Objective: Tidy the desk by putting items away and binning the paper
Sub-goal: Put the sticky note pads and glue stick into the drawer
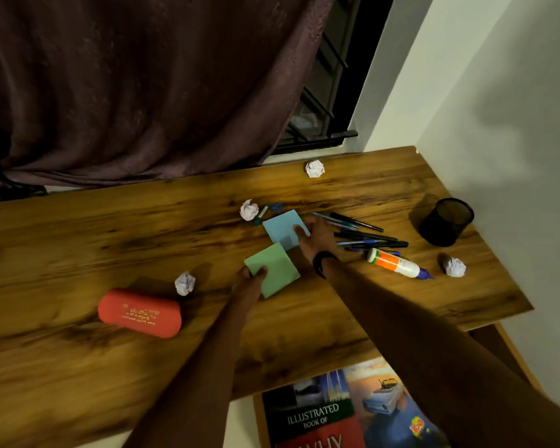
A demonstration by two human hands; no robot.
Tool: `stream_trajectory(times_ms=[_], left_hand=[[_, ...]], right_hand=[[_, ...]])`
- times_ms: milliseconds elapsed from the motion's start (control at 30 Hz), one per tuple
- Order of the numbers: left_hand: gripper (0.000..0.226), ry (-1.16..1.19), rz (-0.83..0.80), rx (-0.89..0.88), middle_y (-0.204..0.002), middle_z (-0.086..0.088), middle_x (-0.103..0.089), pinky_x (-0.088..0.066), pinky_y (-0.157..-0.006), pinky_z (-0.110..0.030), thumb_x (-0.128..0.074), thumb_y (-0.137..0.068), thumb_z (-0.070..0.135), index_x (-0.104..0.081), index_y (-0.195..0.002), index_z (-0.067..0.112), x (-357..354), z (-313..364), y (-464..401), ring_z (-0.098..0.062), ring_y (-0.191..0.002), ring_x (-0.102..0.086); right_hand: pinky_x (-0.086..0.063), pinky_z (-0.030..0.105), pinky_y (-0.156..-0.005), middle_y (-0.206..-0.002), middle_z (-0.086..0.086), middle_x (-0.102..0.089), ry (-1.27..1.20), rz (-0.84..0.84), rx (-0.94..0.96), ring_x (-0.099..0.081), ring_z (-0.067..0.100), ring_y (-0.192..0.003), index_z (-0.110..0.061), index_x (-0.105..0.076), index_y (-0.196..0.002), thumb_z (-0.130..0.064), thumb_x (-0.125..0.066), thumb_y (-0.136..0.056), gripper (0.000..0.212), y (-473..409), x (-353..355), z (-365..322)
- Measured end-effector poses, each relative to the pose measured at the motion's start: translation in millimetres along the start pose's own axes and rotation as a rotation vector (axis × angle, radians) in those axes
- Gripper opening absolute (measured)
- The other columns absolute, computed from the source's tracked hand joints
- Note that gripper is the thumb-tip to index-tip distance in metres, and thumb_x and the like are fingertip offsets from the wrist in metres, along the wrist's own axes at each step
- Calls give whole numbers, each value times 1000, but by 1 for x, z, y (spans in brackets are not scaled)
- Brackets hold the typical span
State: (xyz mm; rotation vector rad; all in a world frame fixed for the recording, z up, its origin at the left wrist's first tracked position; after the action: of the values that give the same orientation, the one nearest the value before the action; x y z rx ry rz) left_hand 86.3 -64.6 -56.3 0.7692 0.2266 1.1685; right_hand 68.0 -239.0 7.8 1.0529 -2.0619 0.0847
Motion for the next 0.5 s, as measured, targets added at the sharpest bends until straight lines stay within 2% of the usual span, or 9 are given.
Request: stream_trajectory(times_ms=[100,167,267,300,333,400,433,500], left_hand=[[69,64,-21,28,-130,-14,-57,-51,-95,-52,-68,-79,51,-48,-136,16,5,-14,-6,-32,-113,-58],[65,78,1,42,-130,-14,-56,-53,-93,-49,-68,-84,44,-46,-137,14,6,-13,-1,-31,-113,-58],[62,81,26,42,-130,-12,-55,-53,-93,-47,-66,-87,41,-45,-138,12,6,-13,1,-31,-114,-58],[63,74,33,41,-131,-12,-54,-53,-94,-48,-66,-87,42,-44,-138,12,6,-12,2,-31,-115,-57],[64,65,45,45,-133,-13,-52,-52,-94,-48,-65,-86,43,-44,-139,12,5,-12,3,-32,-116,-56],[65,38,67,45,-134,-13,-51,-52,-94,-47,-64,-88,42,-42,-140,10,4,-9,8,-33,-117,-55],[64,31,77,44,-134,-14,-50,-52,-94,-46,-63,-89,40,-41,-140,9,3,-9,10,-33,-118,-54],[60,50,90,34,-135,-16,-48,-50,-97,-47,-62,-90,37,-41,-139,9,2,-10,14,-34,-119,-53]], right_hand=[[-36,50,-111,-154,16,-26,366,-78,-20,-28,35,-141,-9,-27,-147,-57,-70,-76,96,-13,0,-16],[-28,51,-115,-157,17,-18,428,-131,-80,-19,36,-145,-9,-19,-150,-62,-75,-66,114,-26,-12,-15],[-28,50,-115,-154,14,-29,375,-186,-203,-29,33,-142,-20,-28,-146,-88,-66,-32,138,-65,-40,15],[-29,49,-114,-153,13,-31,385,-193,-201,-31,33,-141,-21,-30,-144,-89,-64,-28,138,-65,-43,17],[-27,47,-116,-153,13,-30,406,-167,-173,-28,33,-141,-21,-30,-145,-84,-68,-37,131,-56,-37,13],[-25,43,-115,-149,14,-30,417,-114,-79,-26,35,-141,-16,-28,-144,-61,-76,-65,103,-25,-19,-9],[-33,42,-108,-144,16,-38,345,-71,-23,-34,35,-137,-15,-31,-140,-48,-76,-74,86,-18,-14,-12],[-47,37,-82,-128,16,-55,35,-7,2,-54,34,-117,-13,-37,-128,-28,-69,-86,55,-8,-9,-13]])
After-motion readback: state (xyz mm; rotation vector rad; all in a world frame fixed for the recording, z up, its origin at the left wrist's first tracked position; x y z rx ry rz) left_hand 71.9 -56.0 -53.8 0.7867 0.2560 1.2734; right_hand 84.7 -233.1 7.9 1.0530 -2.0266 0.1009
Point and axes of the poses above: each hand's wrist, its own y-axis away from the middle knuckle, its own x-axis out of the back of the hand, z = x × y, the point moved 1 cm from there along -y, towards the middle knuckle
